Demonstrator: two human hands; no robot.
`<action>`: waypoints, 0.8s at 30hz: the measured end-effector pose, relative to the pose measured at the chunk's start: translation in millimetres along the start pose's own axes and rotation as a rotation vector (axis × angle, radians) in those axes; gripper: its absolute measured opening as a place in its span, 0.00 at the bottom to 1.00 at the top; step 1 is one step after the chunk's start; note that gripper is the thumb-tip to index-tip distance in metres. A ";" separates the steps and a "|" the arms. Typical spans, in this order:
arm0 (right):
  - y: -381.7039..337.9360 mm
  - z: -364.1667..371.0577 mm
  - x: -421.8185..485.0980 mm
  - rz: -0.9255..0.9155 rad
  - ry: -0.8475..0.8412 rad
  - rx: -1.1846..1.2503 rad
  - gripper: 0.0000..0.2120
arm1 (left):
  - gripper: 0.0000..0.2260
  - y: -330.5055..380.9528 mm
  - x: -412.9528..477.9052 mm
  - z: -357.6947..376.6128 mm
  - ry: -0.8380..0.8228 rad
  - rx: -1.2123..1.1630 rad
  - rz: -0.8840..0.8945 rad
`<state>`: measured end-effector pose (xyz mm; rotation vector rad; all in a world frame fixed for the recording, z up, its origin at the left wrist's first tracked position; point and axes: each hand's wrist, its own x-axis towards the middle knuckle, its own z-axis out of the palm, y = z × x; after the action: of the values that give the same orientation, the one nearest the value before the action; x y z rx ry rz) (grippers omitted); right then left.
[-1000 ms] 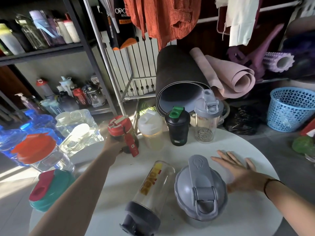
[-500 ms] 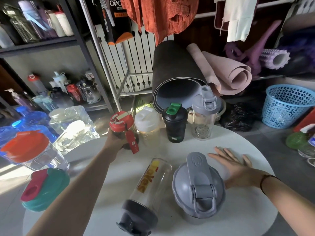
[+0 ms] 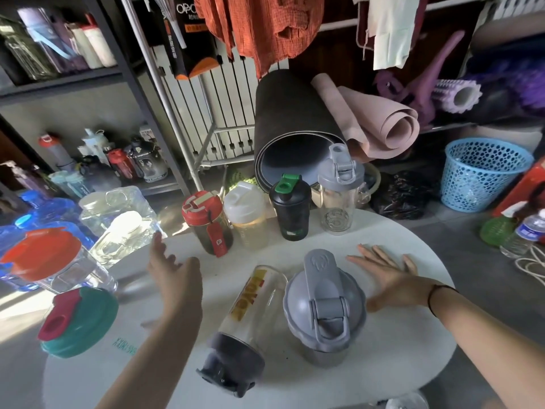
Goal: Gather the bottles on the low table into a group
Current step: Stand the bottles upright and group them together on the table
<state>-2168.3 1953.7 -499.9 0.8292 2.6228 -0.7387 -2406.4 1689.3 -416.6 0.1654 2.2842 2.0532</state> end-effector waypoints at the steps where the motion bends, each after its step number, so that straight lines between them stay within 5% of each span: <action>1: 0.6 0.9 0.1 -0.001 0.009 -0.009 0.57 | 0.32 10.8 -23.2 -6.9 -0.098 -0.093 0.061; 4: 1.5 1.7 -0.2 -0.015 0.022 -0.036 0.57 | 0.22 32.1 -82.4 -25.3 -0.632 -0.224 0.219; 6: 2.5 1.3 -1.4 -0.022 0.023 -0.026 0.56 | 0.32 38.8 -107.6 -30.9 -0.923 -0.126 0.311; 9: 1.5 2.0 -3.9 -0.026 0.037 -0.026 0.55 | 0.49 33.6 -128.4 -20.6 -1.078 0.093 0.386; 12: 1.0 3.8 -6.3 -0.036 0.059 -0.022 0.54 | 0.55 21.0 -142.5 -2.4 -1.000 0.192 0.449; 17: 2.5 4.1 -9.1 -0.058 0.079 0.006 0.52 | 0.49 -1.0 -135.0 24.2 -0.740 0.291 0.750; 24: -7.2 -27.5 -37.7 -0.241 -0.141 0.415 0.52 | 0.47 17.5 -119.0 61.1 -0.693 0.177 0.652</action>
<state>-2146.1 1946.9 -458.8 0.5348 2.5021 -1.3863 -2280.4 1736.7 -408.6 1.5278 2.0731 1.5703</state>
